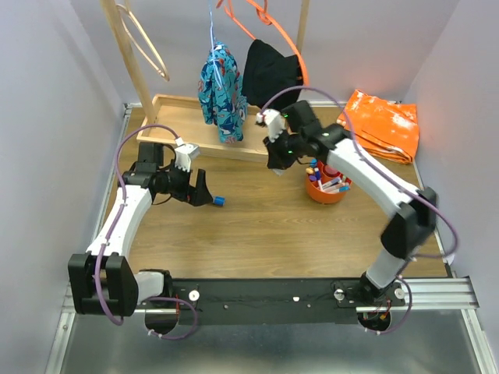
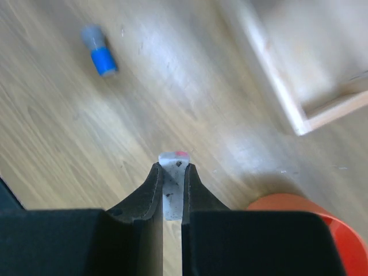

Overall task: Sort the stationery into containers
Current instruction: Pick up the stationery from the center of the board, then place the stationery in the storage box.

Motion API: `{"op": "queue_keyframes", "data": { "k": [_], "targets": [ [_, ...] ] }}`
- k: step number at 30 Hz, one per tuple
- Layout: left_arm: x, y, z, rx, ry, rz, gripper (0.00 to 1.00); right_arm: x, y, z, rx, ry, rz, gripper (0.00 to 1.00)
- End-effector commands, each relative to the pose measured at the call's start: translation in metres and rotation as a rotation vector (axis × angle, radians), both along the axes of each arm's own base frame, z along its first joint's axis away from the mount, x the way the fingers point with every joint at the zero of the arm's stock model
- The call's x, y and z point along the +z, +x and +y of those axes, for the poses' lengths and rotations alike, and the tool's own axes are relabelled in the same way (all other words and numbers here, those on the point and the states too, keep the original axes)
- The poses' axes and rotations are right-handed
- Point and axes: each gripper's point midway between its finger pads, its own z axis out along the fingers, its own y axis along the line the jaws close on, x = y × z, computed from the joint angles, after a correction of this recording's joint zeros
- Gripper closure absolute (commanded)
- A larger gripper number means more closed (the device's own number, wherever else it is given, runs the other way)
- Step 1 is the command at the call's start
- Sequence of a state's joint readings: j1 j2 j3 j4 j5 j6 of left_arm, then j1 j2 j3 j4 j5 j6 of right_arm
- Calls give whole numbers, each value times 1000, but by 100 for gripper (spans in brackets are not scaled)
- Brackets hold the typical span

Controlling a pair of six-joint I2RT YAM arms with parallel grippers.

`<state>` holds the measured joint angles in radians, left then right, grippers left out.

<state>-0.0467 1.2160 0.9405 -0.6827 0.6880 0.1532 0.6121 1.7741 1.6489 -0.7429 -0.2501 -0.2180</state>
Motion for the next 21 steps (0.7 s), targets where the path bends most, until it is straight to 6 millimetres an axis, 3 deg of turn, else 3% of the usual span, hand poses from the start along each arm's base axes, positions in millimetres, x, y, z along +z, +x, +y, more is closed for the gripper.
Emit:
{"op": "queue_keyframes", "data": {
  "k": [1,3,4,6,7,10,13,21],
  "targets": [
    [10,11,-9,-33,-34,0,1,7,-21,-39,-33,-27,-45,94],
    [10,16,-12,-41,-34,4,1,15,-25,-64,-86,-26,-71,95],
    [12,18,-13,-44,-34,1,1,11,-18,-88,-156,-28,-57,96],
    [18,25,-14,-47,-28,-14,1,21,-12,-115,-238,-1,-64,97],
    [17,26,-14,-50,-23,-7,1,23,-1,-142,-321,8,-59,97],
    [19,28,-16,-67,-13,-2,1,32,12,-184,-435,24,-90,97],
    [18,29,-21,-81,-14,2,1,34,15,-208,-501,29,-111,97],
    [19,36,-24,-82,-9,6,1,8,-3,-226,-535,-10,-65,98]
  ]
}}
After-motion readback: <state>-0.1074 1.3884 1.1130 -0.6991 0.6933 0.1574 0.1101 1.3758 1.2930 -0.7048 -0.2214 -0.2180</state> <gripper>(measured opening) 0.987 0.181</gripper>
